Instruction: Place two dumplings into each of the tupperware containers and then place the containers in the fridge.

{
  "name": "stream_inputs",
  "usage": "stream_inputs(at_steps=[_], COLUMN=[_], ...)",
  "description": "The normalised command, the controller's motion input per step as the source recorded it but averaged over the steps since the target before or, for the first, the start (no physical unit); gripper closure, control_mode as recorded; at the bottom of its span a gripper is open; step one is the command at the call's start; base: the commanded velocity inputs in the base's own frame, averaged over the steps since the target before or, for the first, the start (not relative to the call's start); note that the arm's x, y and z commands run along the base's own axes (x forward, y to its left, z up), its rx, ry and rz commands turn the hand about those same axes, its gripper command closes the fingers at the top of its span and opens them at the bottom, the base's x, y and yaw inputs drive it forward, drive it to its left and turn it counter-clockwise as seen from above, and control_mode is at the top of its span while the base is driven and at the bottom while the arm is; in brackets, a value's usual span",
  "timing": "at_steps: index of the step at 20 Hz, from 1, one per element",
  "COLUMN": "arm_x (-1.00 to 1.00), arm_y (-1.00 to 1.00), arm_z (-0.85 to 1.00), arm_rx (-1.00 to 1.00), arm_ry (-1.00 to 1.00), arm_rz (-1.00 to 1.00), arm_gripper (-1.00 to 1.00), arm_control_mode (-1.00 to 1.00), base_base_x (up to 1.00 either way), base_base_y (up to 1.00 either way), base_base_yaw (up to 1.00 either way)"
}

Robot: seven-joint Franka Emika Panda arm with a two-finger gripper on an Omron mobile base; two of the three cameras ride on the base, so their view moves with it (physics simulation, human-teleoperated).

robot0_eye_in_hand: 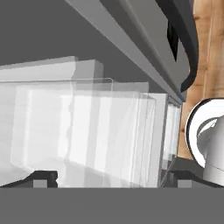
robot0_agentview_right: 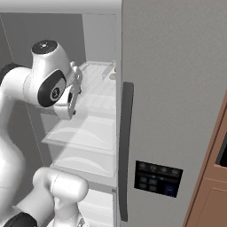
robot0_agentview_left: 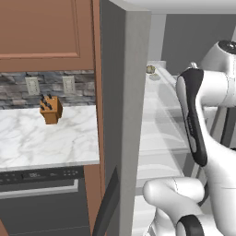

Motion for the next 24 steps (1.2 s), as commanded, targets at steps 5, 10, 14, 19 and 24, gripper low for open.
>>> stream_inputs(at_steps=[5, 10, 14, 19, 24], arm_x=[-0.95, -0.92, -0.42, -0.09, -0.23], arm_y=[0.23, 0.47, 0.04, -0.05, -0.13], arm_z=[0.04, 0.00, 0.03, 0.00, -0.02], arm_rx=[-0.19, -0.18, -0.10, -0.10, -0.08], arm_ry=[0.19, 0.19, 0.15, 0.08, -0.01], arm_rz=[0.41, 0.54, 0.38, 0.39, 0.36], arm_gripper=[-1.00, -1.00, -1.00, -1.00, -1.00], arm_control_mode=[-1.00, -1.00, -1.00, -1.00, -1.00], base_base_x=[0.00, 0.00, 0.00, 0.00, 0.00], base_base_y=[0.00, 0.00, 0.00, 0.00, 0.00], base_base_yaw=[0.00, 0.00, 0.00, 0.00, 0.00])
